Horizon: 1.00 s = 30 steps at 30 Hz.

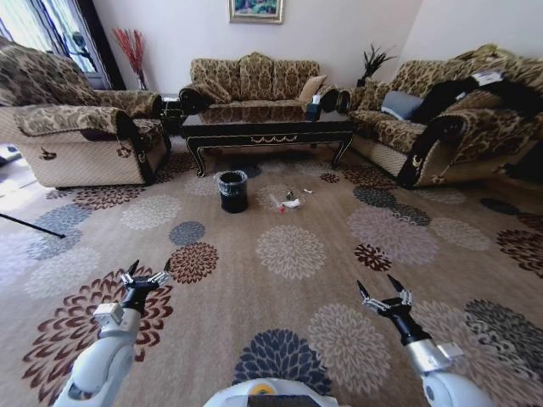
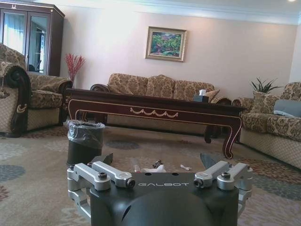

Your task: Move to the front of the table and pick up the trash from the floor, then place it into the trash bin.

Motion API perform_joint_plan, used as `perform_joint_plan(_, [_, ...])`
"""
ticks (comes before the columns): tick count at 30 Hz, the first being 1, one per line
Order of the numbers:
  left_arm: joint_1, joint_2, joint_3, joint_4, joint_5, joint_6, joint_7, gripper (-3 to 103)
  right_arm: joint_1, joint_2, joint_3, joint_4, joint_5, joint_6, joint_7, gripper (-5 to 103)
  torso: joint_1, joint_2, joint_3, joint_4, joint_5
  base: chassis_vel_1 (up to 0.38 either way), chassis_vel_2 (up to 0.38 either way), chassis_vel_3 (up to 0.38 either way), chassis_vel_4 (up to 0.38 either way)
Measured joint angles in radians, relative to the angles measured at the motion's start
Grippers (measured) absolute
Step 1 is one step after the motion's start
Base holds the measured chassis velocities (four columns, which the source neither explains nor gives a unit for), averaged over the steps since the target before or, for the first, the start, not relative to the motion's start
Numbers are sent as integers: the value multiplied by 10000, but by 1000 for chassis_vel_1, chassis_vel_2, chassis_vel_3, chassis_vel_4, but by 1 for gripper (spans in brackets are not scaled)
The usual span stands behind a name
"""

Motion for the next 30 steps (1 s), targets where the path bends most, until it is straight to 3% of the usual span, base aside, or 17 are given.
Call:
perform_joint_plan(14, [-28,-4,9,78,69,-75,7,100,48,-19,2,-27,-37,-5,15,100,0,0,31,1,2,-125,111,126,-125])
perform_joint_plan(30, [-63,-90,-37,160,74,-54,1,100,141,-210,-93,-11,-58,-123,55,100,0,-1,47,0,-3,-281,289,271,-273])
